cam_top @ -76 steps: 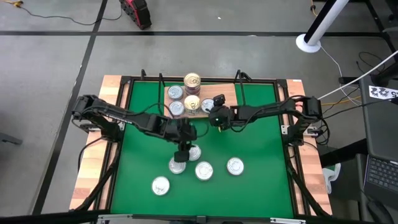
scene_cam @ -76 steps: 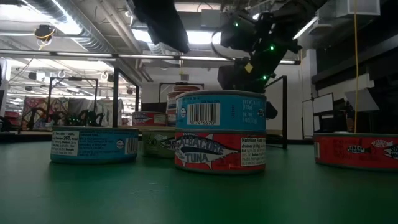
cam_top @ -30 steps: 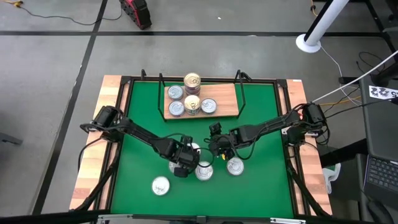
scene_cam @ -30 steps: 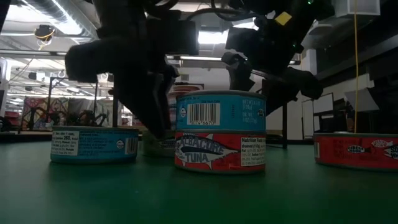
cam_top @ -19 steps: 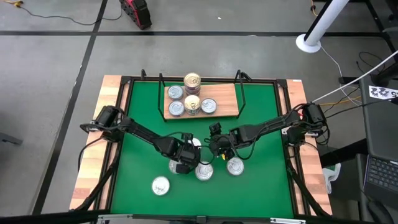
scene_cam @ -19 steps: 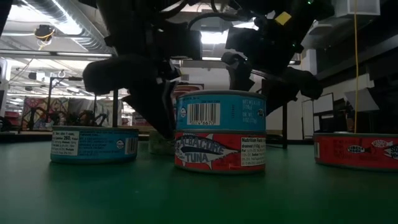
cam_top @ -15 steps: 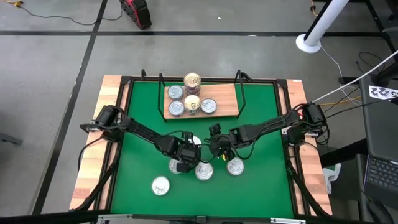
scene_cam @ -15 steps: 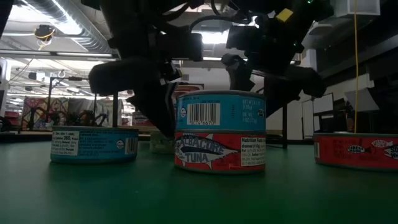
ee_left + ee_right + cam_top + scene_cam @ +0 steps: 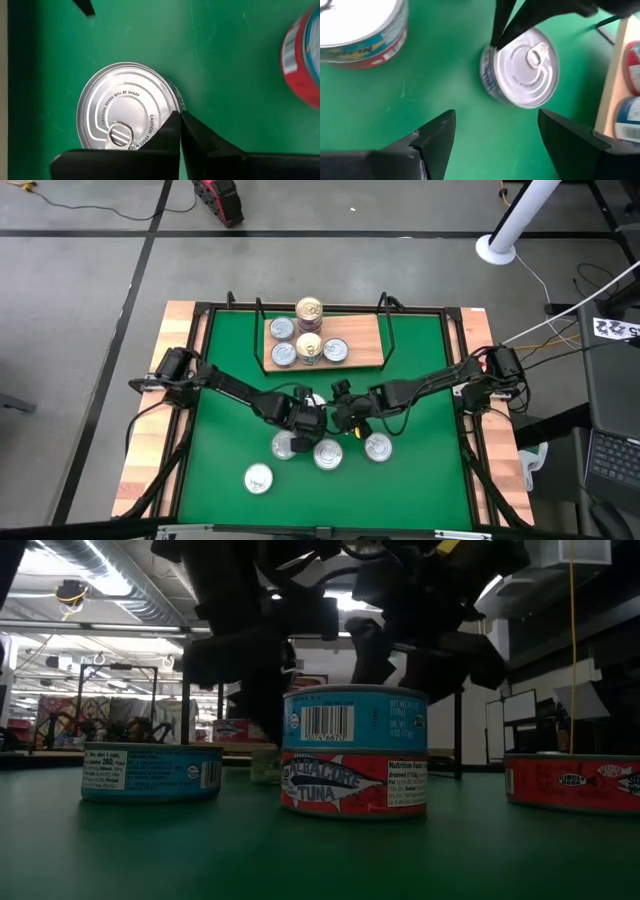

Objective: Stack canned seafood by type on shelf
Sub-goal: Stack the green tuna can on top of the green tuna can on the shelf

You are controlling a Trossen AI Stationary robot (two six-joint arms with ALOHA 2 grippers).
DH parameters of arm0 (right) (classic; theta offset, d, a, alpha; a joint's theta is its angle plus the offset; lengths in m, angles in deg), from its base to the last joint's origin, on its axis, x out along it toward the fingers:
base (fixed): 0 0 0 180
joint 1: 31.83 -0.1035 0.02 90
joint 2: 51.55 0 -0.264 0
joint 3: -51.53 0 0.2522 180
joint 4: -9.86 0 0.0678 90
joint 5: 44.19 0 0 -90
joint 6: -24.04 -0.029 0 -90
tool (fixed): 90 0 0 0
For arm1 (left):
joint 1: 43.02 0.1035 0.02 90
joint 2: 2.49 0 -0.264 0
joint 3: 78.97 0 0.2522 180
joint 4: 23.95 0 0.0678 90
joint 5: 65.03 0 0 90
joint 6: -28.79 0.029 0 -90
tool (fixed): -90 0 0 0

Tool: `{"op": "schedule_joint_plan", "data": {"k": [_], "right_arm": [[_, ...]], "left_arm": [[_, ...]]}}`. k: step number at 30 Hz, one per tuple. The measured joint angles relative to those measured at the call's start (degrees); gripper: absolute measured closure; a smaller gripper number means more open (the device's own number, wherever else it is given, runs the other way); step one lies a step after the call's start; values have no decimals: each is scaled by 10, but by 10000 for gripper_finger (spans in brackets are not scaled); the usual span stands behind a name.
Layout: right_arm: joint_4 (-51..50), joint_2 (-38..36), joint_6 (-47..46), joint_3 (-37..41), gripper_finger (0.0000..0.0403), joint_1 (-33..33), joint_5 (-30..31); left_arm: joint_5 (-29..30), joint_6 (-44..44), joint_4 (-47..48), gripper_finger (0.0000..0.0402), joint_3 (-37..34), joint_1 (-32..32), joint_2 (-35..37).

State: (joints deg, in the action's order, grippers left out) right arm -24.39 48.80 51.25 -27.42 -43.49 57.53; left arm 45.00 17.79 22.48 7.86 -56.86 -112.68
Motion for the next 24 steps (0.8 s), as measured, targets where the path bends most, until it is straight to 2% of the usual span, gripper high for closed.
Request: {"op": "schedule_joint_plan", "data": {"k": [16, 24], "right_arm": [[12, 0, 1, 11, 123, 0, 63], [-15, 0, 0, 20, 123, 0, 82]], "left_arm": [[-6, -68, 0, 401, 27, 12, 6], [-6, -71, -6, 401, 29, 12, 29]]}}
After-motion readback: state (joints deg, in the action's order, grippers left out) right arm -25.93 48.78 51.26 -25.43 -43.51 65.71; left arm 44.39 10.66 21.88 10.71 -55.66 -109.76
